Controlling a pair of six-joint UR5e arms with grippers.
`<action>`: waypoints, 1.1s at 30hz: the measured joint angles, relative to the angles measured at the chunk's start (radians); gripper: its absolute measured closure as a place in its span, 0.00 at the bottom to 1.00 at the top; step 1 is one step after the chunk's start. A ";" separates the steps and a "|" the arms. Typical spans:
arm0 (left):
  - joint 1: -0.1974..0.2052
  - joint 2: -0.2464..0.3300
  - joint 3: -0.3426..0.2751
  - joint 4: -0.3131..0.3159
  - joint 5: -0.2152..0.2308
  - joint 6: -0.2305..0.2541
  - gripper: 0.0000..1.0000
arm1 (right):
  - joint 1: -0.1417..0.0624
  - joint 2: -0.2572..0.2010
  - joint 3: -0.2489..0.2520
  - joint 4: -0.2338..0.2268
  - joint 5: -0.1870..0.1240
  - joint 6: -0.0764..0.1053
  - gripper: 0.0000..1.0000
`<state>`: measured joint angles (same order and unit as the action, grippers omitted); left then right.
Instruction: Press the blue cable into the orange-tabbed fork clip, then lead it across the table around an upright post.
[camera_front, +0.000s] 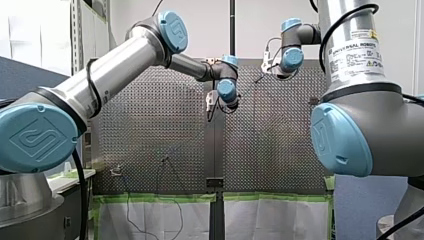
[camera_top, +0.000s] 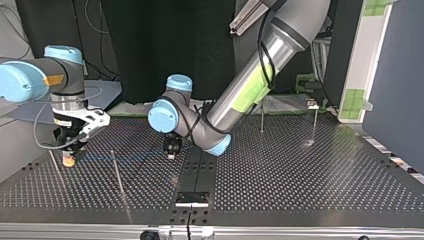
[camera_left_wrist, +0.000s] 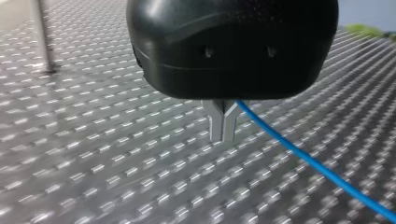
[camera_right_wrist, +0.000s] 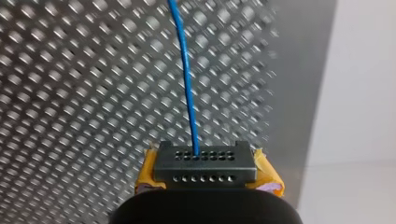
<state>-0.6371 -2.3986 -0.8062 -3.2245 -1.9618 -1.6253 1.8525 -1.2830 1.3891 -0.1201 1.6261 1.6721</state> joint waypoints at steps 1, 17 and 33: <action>0.004 0.009 -0.008 0.008 0.002 -0.006 0.96 | -0.002 -0.006 -0.001 0.000 0.006 0.001 1.00; 0.020 0.152 -0.110 0.142 0.051 -0.058 0.82 | 0.002 0.017 0.018 -0.002 0.066 0.029 1.00; 0.032 0.018 -0.074 0.123 0.102 -0.075 0.13 | 0.011 0.099 0.127 -0.074 0.115 0.036 1.00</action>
<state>-0.6050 -2.3809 -0.8803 -3.1019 -1.8598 -1.7007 1.8638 -1.1845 1.5158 -0.1937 1.7411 1.7083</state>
